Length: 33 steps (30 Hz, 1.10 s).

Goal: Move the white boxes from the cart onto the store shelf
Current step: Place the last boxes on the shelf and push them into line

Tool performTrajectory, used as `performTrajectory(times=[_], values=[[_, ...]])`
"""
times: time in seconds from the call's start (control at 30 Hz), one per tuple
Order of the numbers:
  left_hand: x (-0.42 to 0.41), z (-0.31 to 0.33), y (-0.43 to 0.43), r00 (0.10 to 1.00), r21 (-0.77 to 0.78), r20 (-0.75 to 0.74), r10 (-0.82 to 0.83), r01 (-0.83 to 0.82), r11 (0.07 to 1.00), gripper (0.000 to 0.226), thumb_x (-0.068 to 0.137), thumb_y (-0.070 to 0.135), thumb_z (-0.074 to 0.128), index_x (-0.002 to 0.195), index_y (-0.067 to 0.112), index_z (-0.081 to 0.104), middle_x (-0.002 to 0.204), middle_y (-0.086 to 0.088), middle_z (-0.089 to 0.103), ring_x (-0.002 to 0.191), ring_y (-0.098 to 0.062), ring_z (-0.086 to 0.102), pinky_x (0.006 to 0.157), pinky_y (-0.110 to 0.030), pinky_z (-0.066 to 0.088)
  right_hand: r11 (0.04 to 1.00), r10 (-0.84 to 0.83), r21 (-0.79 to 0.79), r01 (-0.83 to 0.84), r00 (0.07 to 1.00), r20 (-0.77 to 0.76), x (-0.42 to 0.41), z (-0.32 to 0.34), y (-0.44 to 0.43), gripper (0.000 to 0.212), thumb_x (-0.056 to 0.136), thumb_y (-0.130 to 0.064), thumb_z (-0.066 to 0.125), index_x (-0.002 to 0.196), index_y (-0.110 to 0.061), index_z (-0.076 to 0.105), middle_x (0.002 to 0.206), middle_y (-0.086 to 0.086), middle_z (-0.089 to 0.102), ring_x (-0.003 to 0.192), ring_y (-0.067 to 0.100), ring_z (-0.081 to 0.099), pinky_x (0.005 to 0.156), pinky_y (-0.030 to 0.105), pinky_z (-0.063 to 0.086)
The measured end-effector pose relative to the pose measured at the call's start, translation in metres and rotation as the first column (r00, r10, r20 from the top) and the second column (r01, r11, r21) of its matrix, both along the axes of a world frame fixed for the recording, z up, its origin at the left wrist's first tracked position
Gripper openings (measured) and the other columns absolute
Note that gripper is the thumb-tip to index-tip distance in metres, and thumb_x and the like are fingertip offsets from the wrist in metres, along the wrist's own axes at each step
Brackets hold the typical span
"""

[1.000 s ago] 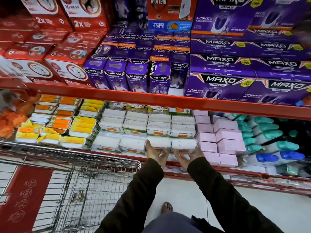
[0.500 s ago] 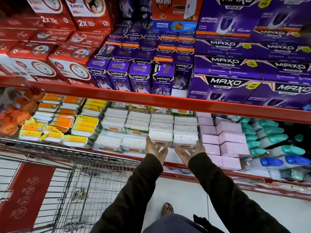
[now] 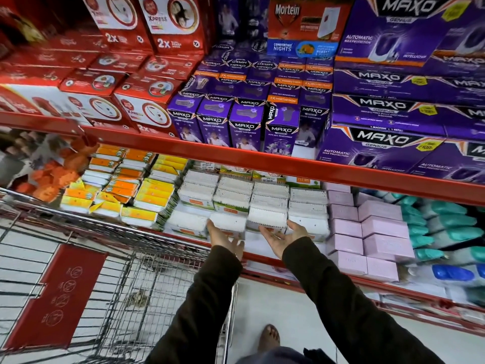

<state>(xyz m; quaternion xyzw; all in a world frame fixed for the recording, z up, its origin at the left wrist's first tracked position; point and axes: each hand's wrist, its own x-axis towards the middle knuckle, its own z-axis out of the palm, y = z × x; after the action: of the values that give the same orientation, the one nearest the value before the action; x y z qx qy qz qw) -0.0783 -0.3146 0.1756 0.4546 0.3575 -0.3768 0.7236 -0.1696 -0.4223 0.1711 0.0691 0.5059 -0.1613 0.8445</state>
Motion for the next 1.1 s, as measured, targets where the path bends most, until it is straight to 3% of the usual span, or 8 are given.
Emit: performTrajectory(times=[0.13, 0.47, 0.6, 0.77, 0.87, 1.0, 1.1], values=[[0.014, 0.005, -0.009, 1.0, -0.012, 0.006, 0.012, -0.012, 1.0, 0.083, 0.091, 0.069, 0.039, 0.157, 0.025, 0.013, 0.164, -0.007, 0.014, 0.141, -0.034, 0.035, 0.114, -0.04, 0.032, 1.0, -0.01, 0.013, 0.01, 1.0, -0.017, 0.001, 0.0, -0.002, 0.052, 0.105, -0.024, 0.043, 0.148, 0.001, 0.025, 0.149, 0.03, 0.036, 0.134, 0.045, 0.045, 0.112, 0.048, 0.04], [0.028, 0.008, -0.012, 0.995, -0.008, 0.022, -0.102, 0.102, 0.995, 0.096, 0.083, 0.078, 0.041, 0.157, 0.027, 0.008, 0.164, -0.006, 0.015, 0.142, -0.032, 0.037, 0.119, -0.048, 0.024, 0.999, 0.044, -0.017, -0.044, 0.999, -0.029, 0.003, 0.002, -0.002, 0.056, 0.104, -0.019, 0.045, 0.15, 0.001, 0.021, 0.149, 0.031, 0.036, 0.132, 0.045, 0.047, 0.112, 0.048, 0.041], [0.022, 0.0, 0.007, 0.993, -0.111, 0.001, -0.12, 0.12, 0.987, 0.088, 0.09, 0.073, 0.033, 0.157, 0.02, 0.01, 0.164, -0.011, 0.018, 0.148, -0.034, 0.024, 0.123, -0.048, 0.015, 0.995, 0.081, -0.057, -0.082, 0.996, -0.029, 0.005, 0.003, 0.004, 0.056, 0.102, -0.019, 0.051, 0.148, 0.002, 0.026, 0.146, 0.032, 0.04, 0.13, 0.044, 0.05, 0.11, 0.048, 0.043], [0.035, -0.013, 0.051, 0.988, -0.098, -0.101, 0.113, -0.123, 0.988, 0.083, 0.095, 0.062, 0.038, 0.158, 0.019, 0.004, 0.164, -0.013, 0.016, 0.149, -0.037, 0.02, 0.123, -0.047, 0.018, 0.983, 0.158, -0.088, -0.163, 0.986, -0.059, 0.02, 0.005, 0.021, 0.054, 0.1, -0.024, 0.054, 0.141, 0.005, 0.035, 0.144, 0.031, 0.042, 0.13, 0.043, 0.049, 0.112, 0.046, 0.041], [0.059, -0.018, 0.07, 0.985, -0.051, 0.003, 0.174, -0.174, 0.983, 0.074, 0.098, 0.058, 0.036, 0.157, 0.022, 0.009, 0.162, -0.014, 0.021, 0.144, -0.037, 0.032, 0.119, -0.047, 0.024, 0.984, 0.162, -0.063, -0.164, 0.986, -0.038, 0.04, 0.007, 0.039, 0.063, 0.099, -0.024, 0.054, 0.147, 0.007, 0.027, 0.148, 0.033, 0.035, 0.134, 0.045, 0.043, 0.115, 0.047, 0.037], [0.085, -0.012, 0.072, 0.994, -0.088, 0.011, 0.109, -0.108, 0.99, 0.07, 0.096, 0.06, 0.038, 0.152, 0.021, 0.026, 0.153, -0.016, 0.031, 0.137, -0.032, 0.041, 0.112, -0.043, 0.034, 0.99, 0.14, -0.038, -0.139, 0.99, 0.034, 0.066, 0.008, 0.056, 0.062, 0.1, -0.025, 0.053, 0.145, 0.009, 0.028, 0.144, 0.035, 0.04, 0.134, 0.044, 0.044, 0.117, 0.046, 0.035], [0.099, -0.009, 0.066, 0.994, -0.12, 0.009, 0.111, -0.109, 0.987, 0.069, 0.094, 0.061, 0.044, 0.146, 0.017, 0.037, 0.144, -0.015, 0.035, 0.12, -0.03, 0.048, 0.089, -0.035, 0.046, 0.996, 0.089, -0.014, -0.088, 0.995, 0.044, 0.082, 0.009, 0.063, 0.059, 0.1, -0.023, 0.053, 0.145, 0.005, 0.027, 0.145, 0.035, 0.039, 0.135, 0.044, 0.044, 0.116, 0.046, 0.035]])
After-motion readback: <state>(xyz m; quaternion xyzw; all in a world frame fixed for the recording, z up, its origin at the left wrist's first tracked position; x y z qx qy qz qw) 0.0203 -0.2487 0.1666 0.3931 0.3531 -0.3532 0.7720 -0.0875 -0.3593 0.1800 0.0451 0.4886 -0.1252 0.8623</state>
